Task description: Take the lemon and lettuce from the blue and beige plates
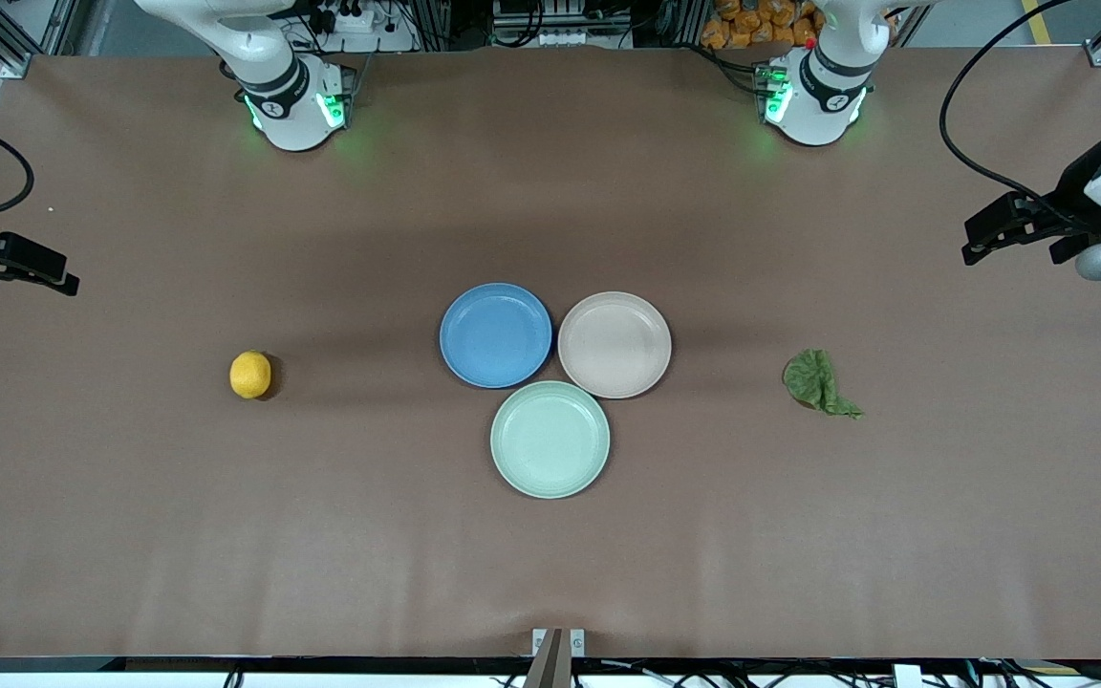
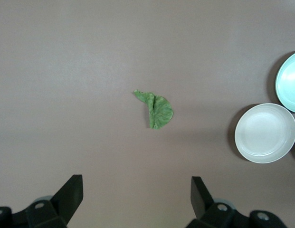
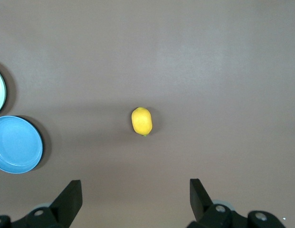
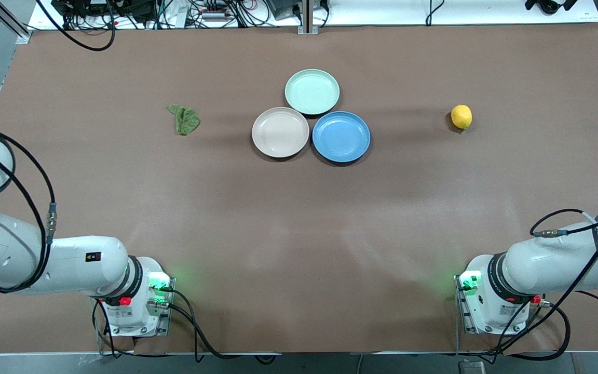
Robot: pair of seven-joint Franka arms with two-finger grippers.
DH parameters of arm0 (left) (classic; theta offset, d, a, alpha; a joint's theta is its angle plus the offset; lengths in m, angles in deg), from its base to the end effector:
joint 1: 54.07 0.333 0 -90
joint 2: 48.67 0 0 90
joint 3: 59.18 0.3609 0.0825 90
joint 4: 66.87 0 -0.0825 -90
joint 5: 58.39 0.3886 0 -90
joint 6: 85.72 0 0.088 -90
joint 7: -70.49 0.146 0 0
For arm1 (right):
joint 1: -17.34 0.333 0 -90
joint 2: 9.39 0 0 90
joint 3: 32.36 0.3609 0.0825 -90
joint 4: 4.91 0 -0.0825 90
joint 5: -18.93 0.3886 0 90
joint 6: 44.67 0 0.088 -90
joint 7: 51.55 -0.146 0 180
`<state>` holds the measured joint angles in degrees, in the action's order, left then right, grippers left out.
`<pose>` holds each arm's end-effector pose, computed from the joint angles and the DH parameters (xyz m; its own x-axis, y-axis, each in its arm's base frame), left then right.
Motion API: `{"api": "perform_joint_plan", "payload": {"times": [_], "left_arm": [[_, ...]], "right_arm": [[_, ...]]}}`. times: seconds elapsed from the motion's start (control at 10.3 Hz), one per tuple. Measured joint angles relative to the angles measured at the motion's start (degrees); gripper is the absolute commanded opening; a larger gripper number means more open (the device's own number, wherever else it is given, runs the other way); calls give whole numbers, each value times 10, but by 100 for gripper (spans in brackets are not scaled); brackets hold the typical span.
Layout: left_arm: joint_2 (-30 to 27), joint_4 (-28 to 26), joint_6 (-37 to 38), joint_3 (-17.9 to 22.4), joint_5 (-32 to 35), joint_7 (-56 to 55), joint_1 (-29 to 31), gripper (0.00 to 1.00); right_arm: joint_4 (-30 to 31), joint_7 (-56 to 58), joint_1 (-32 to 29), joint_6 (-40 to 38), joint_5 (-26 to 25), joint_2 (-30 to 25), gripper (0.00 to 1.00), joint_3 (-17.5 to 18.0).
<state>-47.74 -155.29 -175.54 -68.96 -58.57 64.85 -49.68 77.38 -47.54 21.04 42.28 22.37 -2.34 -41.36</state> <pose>0.5626 -0.0527 0.6343 1.0000 0.0044 0.0078 0.0043 -1.0000 0.0067 0.5940 -0.0398 0.6194 0.9991 -0.0189 -0.0372 -0.0205 -0.9988 -0.0435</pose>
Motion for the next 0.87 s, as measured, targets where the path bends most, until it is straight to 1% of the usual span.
{"api": "perform_joint_plan", "payload": {"times": [0.29,0.87], "left_arm": [[0,0,0,-4,0,0,-2,100],[0,0,3,-4,0,0,-13,100]], "right_arm": [[-2,0,0,-5,0,0,100,0],[-3,0,1,-40,-1,0,100,1]]}}
